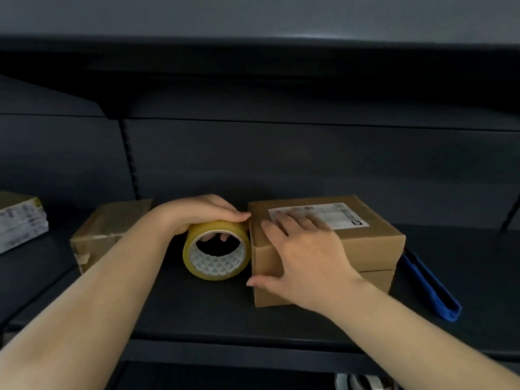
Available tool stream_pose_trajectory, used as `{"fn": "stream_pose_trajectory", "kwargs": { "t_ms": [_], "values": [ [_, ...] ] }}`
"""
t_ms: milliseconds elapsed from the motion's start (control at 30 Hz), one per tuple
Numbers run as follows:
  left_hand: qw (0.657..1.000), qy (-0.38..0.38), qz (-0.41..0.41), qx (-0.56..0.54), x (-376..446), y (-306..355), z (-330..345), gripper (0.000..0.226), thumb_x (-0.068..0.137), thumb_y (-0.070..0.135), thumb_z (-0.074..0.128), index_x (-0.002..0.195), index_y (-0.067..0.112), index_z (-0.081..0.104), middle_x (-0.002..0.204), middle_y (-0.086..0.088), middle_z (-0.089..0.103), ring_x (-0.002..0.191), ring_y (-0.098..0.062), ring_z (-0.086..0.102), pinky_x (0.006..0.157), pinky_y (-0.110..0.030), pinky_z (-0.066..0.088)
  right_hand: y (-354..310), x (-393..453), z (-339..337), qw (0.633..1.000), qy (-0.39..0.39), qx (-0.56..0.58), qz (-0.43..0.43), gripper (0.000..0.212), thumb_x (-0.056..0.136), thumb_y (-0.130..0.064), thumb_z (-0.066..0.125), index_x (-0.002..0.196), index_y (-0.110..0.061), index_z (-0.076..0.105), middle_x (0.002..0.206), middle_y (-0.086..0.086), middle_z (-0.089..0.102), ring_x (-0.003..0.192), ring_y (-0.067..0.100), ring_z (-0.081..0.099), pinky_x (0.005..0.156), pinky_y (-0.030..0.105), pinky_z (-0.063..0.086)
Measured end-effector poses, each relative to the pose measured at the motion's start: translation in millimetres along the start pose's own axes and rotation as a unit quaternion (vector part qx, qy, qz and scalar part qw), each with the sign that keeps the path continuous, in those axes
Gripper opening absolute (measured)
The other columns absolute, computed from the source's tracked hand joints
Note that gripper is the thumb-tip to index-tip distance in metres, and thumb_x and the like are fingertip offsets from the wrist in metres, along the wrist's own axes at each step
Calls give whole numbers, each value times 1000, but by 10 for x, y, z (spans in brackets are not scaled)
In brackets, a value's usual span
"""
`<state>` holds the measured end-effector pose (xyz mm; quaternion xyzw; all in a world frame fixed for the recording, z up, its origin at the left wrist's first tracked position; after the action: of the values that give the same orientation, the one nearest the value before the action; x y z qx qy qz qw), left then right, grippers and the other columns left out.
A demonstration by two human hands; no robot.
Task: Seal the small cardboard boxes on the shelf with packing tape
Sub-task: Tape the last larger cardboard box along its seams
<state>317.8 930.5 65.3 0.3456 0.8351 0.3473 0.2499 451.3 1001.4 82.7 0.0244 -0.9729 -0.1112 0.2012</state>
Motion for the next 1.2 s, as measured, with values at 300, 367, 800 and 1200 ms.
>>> {"fn": "stream_pose_trajectory", "kwargs": {
  "t_ms": [300,367,800,1200],
  "values": [
    [980,10,59,-192,-229,-183,9,41,51,54,80,65,18,68,50,-4,55,39,-13,52,42,-23,47,-18,-18,-60,992,76,33,90,72,62,-64,65,112,-12,64,114,14,67,108,34,61,91,55,46],
    [969,11,61,-238,-262,-247,9,33,56,45,75,64,14,65,47,-5,54,36,-14,51,42,-23,47,-13,-12,-62,991,90,35,96,67,63,-60,65,107,-10,66,110,15,68,103,34,63,87,52,50],
    [996,59,-65,22,-283,-291,-39,52,60,67,64,79,20,72,47,2,61,45,-9,58,40,-19,44,37,35,-77,983,130,47,118,62,57,-56,71,97,-8,72,101,12,72,95,31,68,83,44,52],
    [941,4,174,-291,-608,202,-341,41,52,48,83,79,18,73,48,-6,56,39,-13,52,42,-20,46,488,20,-617,945,241,143,169,60,63,-69,47,106,-31,65,79,-8,69,72,18,64,51,20,21]
  ]
}}
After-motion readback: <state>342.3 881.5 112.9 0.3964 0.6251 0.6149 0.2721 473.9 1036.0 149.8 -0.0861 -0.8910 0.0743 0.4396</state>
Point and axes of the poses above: each hand's wrist, its own x-axis towards the middle knuckle, its own z-axis out of the palm, y = z × x, the point moved 9 cm from there along x, towards the middle knuckle
